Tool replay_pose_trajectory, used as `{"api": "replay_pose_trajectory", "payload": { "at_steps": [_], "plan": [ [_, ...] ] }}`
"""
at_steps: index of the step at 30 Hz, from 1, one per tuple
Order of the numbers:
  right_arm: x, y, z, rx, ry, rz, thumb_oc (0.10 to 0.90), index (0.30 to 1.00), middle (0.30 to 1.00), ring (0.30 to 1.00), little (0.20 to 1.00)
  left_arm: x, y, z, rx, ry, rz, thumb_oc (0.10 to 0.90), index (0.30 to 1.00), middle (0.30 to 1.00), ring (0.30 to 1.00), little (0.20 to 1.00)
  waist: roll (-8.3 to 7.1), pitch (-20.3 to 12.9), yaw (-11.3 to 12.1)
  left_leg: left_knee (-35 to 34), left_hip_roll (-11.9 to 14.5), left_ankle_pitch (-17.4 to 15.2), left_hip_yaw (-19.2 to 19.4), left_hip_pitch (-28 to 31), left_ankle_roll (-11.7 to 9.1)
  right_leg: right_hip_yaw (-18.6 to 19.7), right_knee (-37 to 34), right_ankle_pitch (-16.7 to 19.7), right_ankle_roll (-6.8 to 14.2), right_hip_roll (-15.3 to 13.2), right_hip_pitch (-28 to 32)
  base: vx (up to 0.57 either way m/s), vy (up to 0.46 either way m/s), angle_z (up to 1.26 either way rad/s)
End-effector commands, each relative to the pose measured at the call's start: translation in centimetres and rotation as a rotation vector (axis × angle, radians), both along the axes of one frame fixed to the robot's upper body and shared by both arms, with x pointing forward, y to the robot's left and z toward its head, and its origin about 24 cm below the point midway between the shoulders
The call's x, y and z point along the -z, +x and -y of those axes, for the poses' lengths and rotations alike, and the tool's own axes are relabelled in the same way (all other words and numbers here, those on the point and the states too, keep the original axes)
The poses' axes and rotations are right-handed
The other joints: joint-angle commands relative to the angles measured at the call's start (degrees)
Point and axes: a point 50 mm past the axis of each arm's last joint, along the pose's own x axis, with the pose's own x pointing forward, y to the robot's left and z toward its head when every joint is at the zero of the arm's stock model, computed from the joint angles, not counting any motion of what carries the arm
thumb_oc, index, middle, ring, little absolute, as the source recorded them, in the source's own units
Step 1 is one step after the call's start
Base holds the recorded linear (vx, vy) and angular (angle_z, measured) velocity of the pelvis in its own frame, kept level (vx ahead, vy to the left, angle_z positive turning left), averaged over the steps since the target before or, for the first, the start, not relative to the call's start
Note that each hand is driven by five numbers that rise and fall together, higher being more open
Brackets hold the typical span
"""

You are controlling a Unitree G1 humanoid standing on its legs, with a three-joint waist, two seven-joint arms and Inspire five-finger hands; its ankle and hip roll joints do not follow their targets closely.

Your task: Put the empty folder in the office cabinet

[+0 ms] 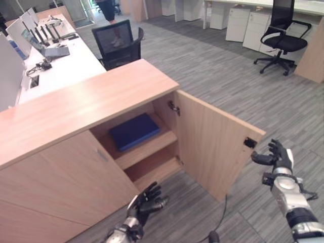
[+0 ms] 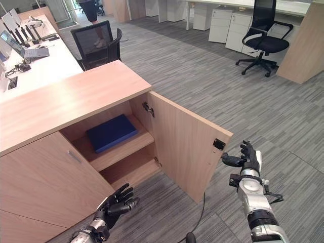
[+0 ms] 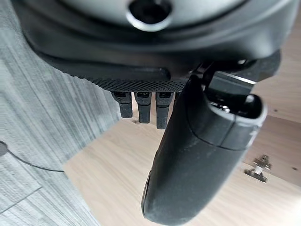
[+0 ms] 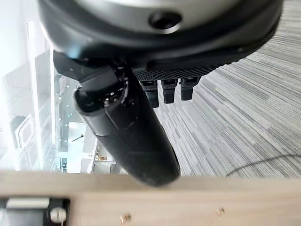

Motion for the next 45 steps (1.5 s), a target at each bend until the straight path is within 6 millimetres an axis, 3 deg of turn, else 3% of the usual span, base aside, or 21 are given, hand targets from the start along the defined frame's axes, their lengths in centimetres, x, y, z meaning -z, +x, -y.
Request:
{"api": "replay_pose_trajectory", "payload": {
  "at_steps": [1, 7, 18, 26, 30, 31, 33, 34, 35, 36, 37, 40, 42, 43, 44, 45],
  "plan": [
    [-5.8, 5.3, -6.8, -0.287, 0.047, 0.291, 0.800, 0.900, 0.900, 0.900, 0.900, -2.7, 3.4, -0.7, 0.041, 0.052, 0.181, 0.800, 0.900, 0.900, 0.900, 0.900, -4.05, -1.67, 3.45, 1.46, -3.10, -2.91, -3.96, -1.29, 0.69, -3.46, 1.95, -12.16, -0.44, 0.34, 5.58, -0.01, 0.001, 0.11],
    [-4.5, 4.7, -9.6, -0.401, 0.088, 0.259, 0.800, 0.900, 0.900, 0.900, 0.900, -2.6, 3.4, -1.1, 0.006, 0.063, 0.179, 0.800, 0.900, 0.900, 0.900, 0.900, -4.16, -1.55, 4.27, 1.03, -3.21, -2.49, -5.06, -1.73, 0.62, -4.72, 1.86, -12.20, -0.57, 0.31, 5.71, -0.01, 0.000, 0.13],
    [-2.8, 0.6, -13.8, -0.654, 0.182, 0.241, 0.800, 0.900, 0.900, 0.900, 0.900, -2.5, 3.6, -1.9, -0.079, 0.065, 0.177, 0.800, 0.900, 0.900, 0.900, 0.900, -4.36, -1.17, 4.42, 0.99, -3.19, -1.71, -7.94, -2.89, 0.25, -6.94, 2.23, -12.91, -1.21, 0.44, 5.87, -0.02, -0.013, 0.12],
    [-2.9, -0.2, -16.4, -0.742, 0.296, 0.267, 0.800, 0.900, 0.900, 0.900, 0.900, -2.4, 3.4, -2.5, -0.110, 0.084, 0.169, 0.800, 0.900, 0.900, 0.900, 0.900, -4.15, -0.49, 6.18, 1.34, -3.20, -0.54, -11.33, -4.77, -0.70, -9.35, 1.78, -13.15, -1.83, 0.52, 6.30, -0.03, -0.025, 0.26],
    [-3.7, -0.2, -17.2, -0.767, 0.347, 0.307, 0.800, 0.900, 0.900, 0.900, 0.900, -2.6, 3.8, -2.4, -0.117, 0.089, 0.174, 0.800, 0.900, 0.900, 0.900, 0.900, -4.32, 1.38, 7.32, 5.51, -3.87, 0.20, -12.62, -10.32, -2.44, -12.79, 1.65, -13.23, -1.93, -0.40, 5.46, -0.14, -0.003, 0.58],
    [-4.0, -0.2, -17.4, -0.777, 0.351, 0.314, 0.800, 0.900, 0.900, 0.900, 0.900, -2.6, 3.9, -2.4, -0.123, 0.088, 0.174, 0.800, 0.900, 0.900, 0.900, 0.900, -4.51, 2.13, 7.64, 8.36, -3.92, 0.08, -11.40, -12.33, -2.87, -14.15, 1.63, -13.13, -1.93, -1.08, 5.30, -0.19, 0.092, 0.90],
    [-4.5, 0.0, -17.9, -0.809, 0.342, 0.323, 0.800, 0.900, 0.900, 0.900, 0.900, -2.7, 4.0, -2.0, -0.131, 0.072, 0.181, 0.800, 0.900, 0.900, 0.900, 0.900, -4.99, 2.33, 7.00, 10.77, 0.67, 0.05, 0.67, -12.41, -2.43, -18.25, 1.56, -12.44, -1.68, -2.98, 5.24, -0.14, 0.143, 0.92],
    [-4.7, 0.1, -17.9, -0.810, 0.341, 0.328, 0.800, 0.900, 0.900, 0.900, 0.900, -2.6, 3.9, -1.9, -0.128, 0.063, 0.177, 0.800, 0.900, 0.900, 0.900, 0.900, -5.12, 1.96, 6.45, 10.98, 1.93, 0.06, 4.20, -11.78, -2.22, -19.54, 1.66, -12.20, -1.65, -3.38, 5.26, -0.04, 0.082, 0.83],
    [-4.7, 0.0, -17.9, -0.811, 0.341, 0.328, 0.800, 0.900, 0.900, 0.900, 0.900, -2.6, 3.8, -1.9, -0.128, 0.062, 0.177, 0.800, 0.900, 0.900, 0.900, 0.900, -5.09, 1.97, 6.52, 10.99, 1.98, 0.01, 4.31, -11.70, -2.24, -19.44, 1.66, -12.20, -1.64, -3.35, 5.27, -0.02, 0.104, 1.06],
    [-5.0, 0.2, -17.9, -0.810, 0.343, 0.340, 0.800, 0.900, 0.900, 0.900, 0.900, -2.5, 3.5, -2.1, -0.127, 0.057, 0.173, 0.800, 0.900, 0.900, 0.900, 0.900, -5.10, 1.77, 6.54, 11.91, 2.96, -0.81, 7.85, -10.42, -2.37, -21.17, 1.95, -12.23, -1.59, -3.81, 6.15, -0.01, 0.104, 0.90],
    [-4.9, 0.3, -17.6, -0.788, 0.347, 0.342, 0.800, 0.900, 0.900, 0.900, 0.900, -2.3, 3.1, -2.2, -0.120, 0.061, 0.164, 0.800, 0.900, 0.900, 0.900, 0.900, -5.07, 1.60, 6.88, 12.69, 2.64, -1.05, 8.13, -10.59, -2.29, -22.20, 2.23, -12.28, -1.62, -4.29, 6.49, -0.01, 0.104, 0.77],
    [-5.0, 0.7, -16.3, -0.707, 0.364, 0.362, 0.800, 0.900, 0.900, 0.900, 0.900, -2.2, 2.5, -2.4, -0.100, 0.068, 0.154, 0.800, 0.900, 0.900, 0.900, 0.900, -4.85, 0.56, 7.90, 10.07, 0.28, -2.27, 6.40, -9.90, -1.52, -23.92, 3.18, -12.32, -1.10, -4.79, 7.29, 0.08, 0.137, 0.66],
    [-5.0, 1.2, -14.6, -0.601, 0.377, 0.385, 0.800, 0.900, 0.900, 0.900, 0.900, -2.1, 2.3, -2.6, -0.095, 0.073, 0.146, 0.800, 0.900, 0.900, 0.900, 0.900, -5.13, 0.06, 8.92, 9.34, -1.37, -2.76, 5.06, -9.95, -0.32, -24.58, 4.66, -12.69, -0.66, -5.76, 7.60, 0.08, 0.185, 0.80],
    [-4.9, 1.7, -12.7, -0.482, 0.391, 0.412, 0.800, 0.900, 0.900, 0.900, 0.900, -2.2, 2.3, -2.8, -0.082, 0.083, 0.145, 0.800, 0.900, 0.900, 0.900, 0.900, -5.47, -0.33, 9.83, 8.87, -2.80, -3.19, 4.18, -10.13, 0.74, -25.32, 6.72, -12.90, -0.15, -6.94, 7.59, 0.07, 0.172, 0.87],
    [-5.0, 1.7, -12.6, -0.481, 0.392, 0.413, 0.800, 0.900, 0.900, 0.900, 0.900, -2.2, 2.3, -2.8, -0.081, 0.083, 0.146, 0.800, 0.900, 0.900, 0.900, 0.900, -5.53, -0.32, 9.87, 8.86, -2.87, -3.18, 4.20, -10.15, 0.79, -25.31, 6.85, -12.97, -0.11, -7.05, 7.52, 0.07, 0.179, 0.30],
    [-5.0, 2.0, -11.4, -0.410, 0.389, 0.427, 0.800, 0.900, 0.900, 0.900, 0.900, -2.2, 2.3, -3.0, -0.069, 0.091, 0.146, 0.800, 0.900, 0.900, 0.900, 0.900, -5.44, -0.40, 10.33, 8.32, -3.73, -3.51, 3.54, -10.02, 1.59, -25.49, 8.92, -13.19, 0.40, -7.85, 7.00, 0.05, 0.129, 0.20]
  ]
}}
